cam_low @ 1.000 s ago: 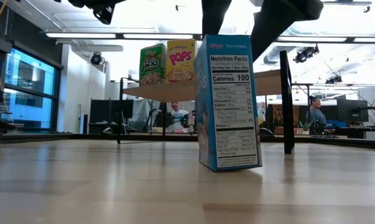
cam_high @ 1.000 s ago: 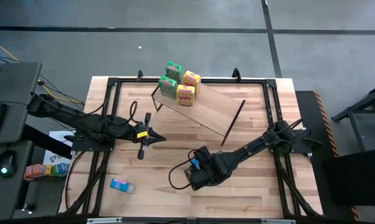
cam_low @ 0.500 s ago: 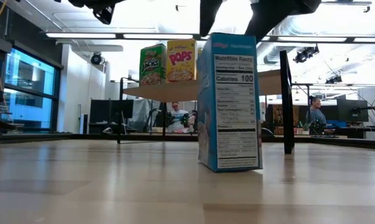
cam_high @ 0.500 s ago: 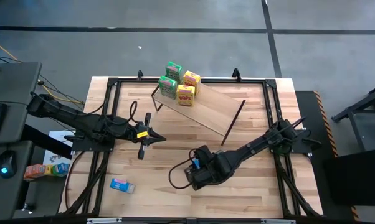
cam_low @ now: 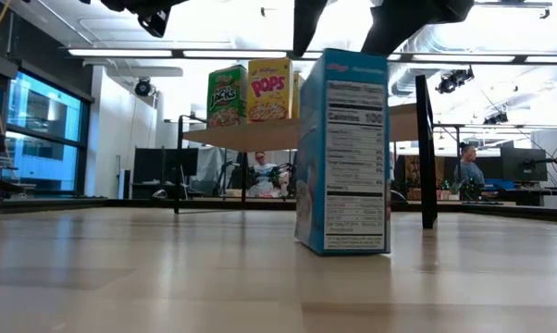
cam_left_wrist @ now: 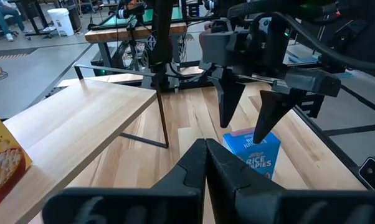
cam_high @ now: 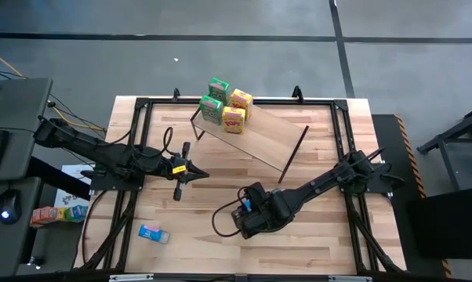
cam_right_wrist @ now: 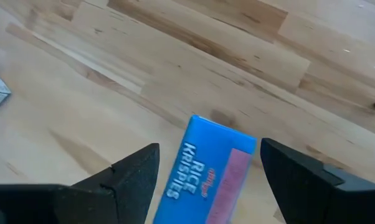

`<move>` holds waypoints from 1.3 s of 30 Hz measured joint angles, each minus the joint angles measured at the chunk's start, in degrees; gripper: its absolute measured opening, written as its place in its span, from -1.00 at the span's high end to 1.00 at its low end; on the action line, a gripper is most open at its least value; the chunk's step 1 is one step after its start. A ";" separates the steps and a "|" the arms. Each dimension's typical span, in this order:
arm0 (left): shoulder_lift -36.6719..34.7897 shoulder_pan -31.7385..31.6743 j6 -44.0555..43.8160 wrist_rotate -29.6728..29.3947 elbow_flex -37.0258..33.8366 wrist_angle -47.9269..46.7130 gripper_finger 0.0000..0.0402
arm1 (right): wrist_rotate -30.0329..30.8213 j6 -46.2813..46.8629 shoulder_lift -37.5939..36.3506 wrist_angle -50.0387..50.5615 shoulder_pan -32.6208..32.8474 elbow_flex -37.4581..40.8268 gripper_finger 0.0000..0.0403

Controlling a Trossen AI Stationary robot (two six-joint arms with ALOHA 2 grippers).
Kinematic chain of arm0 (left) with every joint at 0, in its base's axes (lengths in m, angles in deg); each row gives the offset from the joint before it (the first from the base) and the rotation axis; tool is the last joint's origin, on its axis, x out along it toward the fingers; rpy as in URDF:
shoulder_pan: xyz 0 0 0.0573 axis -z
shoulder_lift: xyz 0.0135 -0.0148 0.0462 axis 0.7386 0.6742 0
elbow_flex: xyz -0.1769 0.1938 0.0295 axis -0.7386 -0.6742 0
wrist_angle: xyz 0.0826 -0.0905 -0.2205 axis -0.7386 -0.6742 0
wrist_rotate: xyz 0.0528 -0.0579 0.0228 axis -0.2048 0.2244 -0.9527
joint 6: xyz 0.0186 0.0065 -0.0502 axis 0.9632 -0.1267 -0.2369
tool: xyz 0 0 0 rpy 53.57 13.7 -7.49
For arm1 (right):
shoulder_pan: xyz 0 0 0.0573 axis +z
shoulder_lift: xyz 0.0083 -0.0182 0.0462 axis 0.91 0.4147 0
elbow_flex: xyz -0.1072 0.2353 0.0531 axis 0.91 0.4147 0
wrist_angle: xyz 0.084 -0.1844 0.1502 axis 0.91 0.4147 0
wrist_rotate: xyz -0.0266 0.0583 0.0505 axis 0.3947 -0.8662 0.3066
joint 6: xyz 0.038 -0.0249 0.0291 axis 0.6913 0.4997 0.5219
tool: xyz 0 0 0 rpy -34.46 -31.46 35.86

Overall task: Stack cereal on shelf
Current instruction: Put the right blue cereal box on the shelf

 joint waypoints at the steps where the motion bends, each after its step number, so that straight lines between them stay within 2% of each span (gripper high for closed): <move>1: 0.00 0.00 0.00 0.00 0.00 -0.02 1.00 | -0.02 0.00 0.10 0.08 0.00 0.00 -0.34; 28: 0.00 0.00 -0.61 0.00 0.00 -1.16 1.00 | -1.73 -0.02 2.28 -0.95 -0.02 0.04 -0.34; 39: 0.00 0.00 -1.34 0.02 0.00 -1.38 1.00 | -6.87 -7.25 6.07 -1.12 -0.21 0.04 -0.34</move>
